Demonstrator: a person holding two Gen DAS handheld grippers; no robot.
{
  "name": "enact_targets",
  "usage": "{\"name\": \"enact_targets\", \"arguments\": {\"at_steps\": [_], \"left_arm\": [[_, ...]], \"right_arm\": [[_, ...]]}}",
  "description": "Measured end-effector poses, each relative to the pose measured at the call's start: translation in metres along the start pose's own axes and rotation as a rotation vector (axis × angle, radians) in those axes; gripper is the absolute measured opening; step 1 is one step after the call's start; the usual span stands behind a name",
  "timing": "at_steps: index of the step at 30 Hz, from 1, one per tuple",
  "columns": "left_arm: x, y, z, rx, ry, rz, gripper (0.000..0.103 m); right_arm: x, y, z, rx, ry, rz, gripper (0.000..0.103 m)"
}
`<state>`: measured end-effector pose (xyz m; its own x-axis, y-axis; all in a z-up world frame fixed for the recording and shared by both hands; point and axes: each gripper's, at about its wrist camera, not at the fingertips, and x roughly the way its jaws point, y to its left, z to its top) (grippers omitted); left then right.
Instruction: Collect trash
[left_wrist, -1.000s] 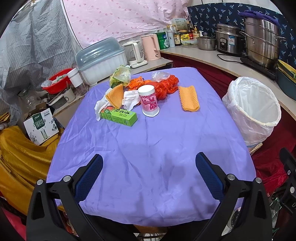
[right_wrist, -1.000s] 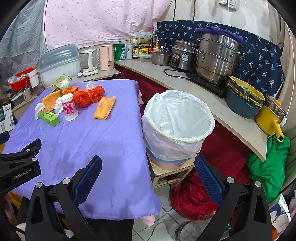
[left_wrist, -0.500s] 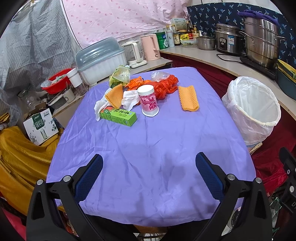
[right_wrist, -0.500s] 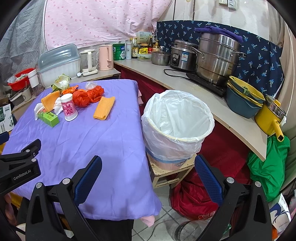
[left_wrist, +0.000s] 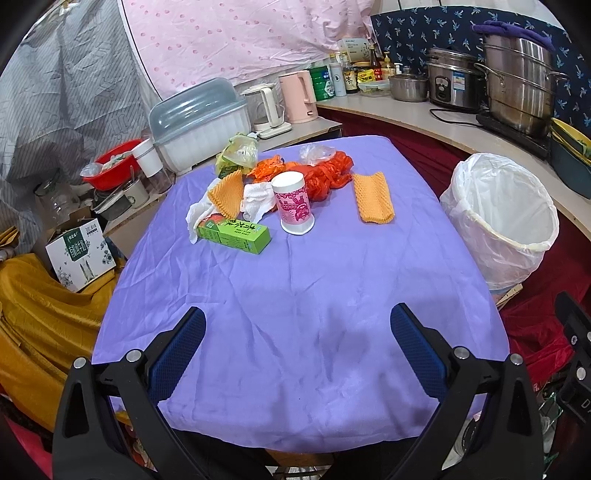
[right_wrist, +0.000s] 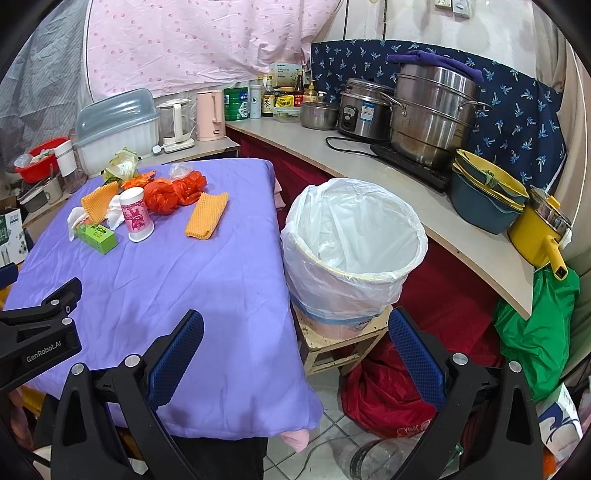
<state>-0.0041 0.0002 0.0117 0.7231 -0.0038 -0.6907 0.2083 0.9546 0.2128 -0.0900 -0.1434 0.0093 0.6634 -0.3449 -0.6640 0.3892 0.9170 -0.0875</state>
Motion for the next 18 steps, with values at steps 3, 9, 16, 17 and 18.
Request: {"name": "enact_targets", "arguments": {"at_steps": [3, 9, 16, 17, 18], "left_arm": [[-0.0001, -0.0002, -0.0005, 0.0, -0.001, 0.0, 0.096], [-0.0003, 0.0003, -0.0008, -0.002, -0.003, 0.001, 0.096], [-0.0004, 0.001, -0.0013, -0.003, -0.004, 0.0, 0.096], [-0.0004, 0.001, -0.0012, -0.003, -0.004, 0.0, 0.096], [-0.0004, 0.0009, -0.0012, -0.003, -0.004, 0.001, 0.096]], "right_arm": [[0.001, -0.001, -0.0001, 0.005, 0.002, 0.0, 0.096], [0.0004, -0.002, -0.0011, 0.004, 0.0, 0.0, 0.096], [0.0001, -0.0022, -0.0012, 0.005, -0.002, 0.001, 0.096], [-0.0001, -0.0021, -0.0008, 0.005, -0.002, 0.001, 0.096], [-0.0002, -0.002, -0.0008, 0.005, -0.003, 0.001, 0.096]]}}
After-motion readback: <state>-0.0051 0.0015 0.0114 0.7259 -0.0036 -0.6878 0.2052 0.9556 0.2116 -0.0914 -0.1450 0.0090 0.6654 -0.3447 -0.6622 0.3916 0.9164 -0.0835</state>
